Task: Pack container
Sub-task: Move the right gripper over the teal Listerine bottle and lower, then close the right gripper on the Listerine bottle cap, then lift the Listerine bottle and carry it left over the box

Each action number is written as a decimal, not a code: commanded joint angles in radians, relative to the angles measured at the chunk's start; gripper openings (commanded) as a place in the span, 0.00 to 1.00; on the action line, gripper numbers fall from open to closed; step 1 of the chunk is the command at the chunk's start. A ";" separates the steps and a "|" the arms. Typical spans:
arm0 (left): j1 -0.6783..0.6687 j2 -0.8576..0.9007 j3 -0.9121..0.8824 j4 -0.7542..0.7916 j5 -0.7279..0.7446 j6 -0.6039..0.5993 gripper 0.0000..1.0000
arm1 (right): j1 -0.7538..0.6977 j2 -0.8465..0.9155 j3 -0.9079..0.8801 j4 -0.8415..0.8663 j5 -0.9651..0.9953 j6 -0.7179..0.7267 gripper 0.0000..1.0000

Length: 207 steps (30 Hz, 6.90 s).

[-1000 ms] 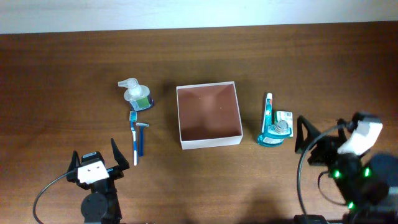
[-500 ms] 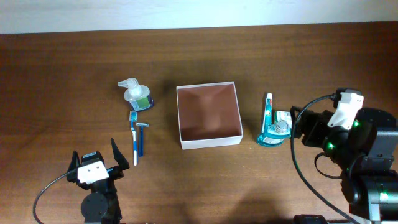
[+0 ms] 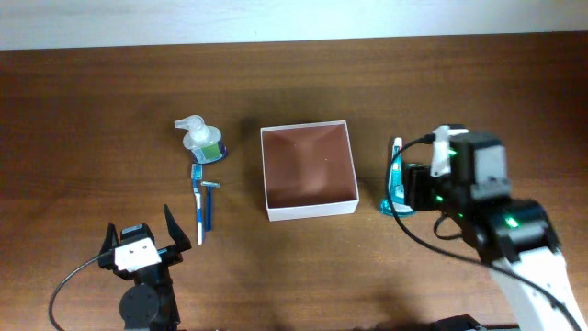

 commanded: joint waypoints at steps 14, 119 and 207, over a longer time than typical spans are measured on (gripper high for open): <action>0.005 -0.003 -0.006 0.002 -0.010 0.008 0.99 | 0.023 0.187 0.016 0.054 0.147 0.040 0.70; 0.005 -0.003 -0.006 0.002 -0.010 0.008 0.99 | 0.022 0.242 0.078 -0.005 0.081 0.093 0.29; 0.005 -0.003 -0.006 0.002 -0.010 0.009 0.99 | 0.322 0.858 0.793 0.050 0.183 0.139 0.19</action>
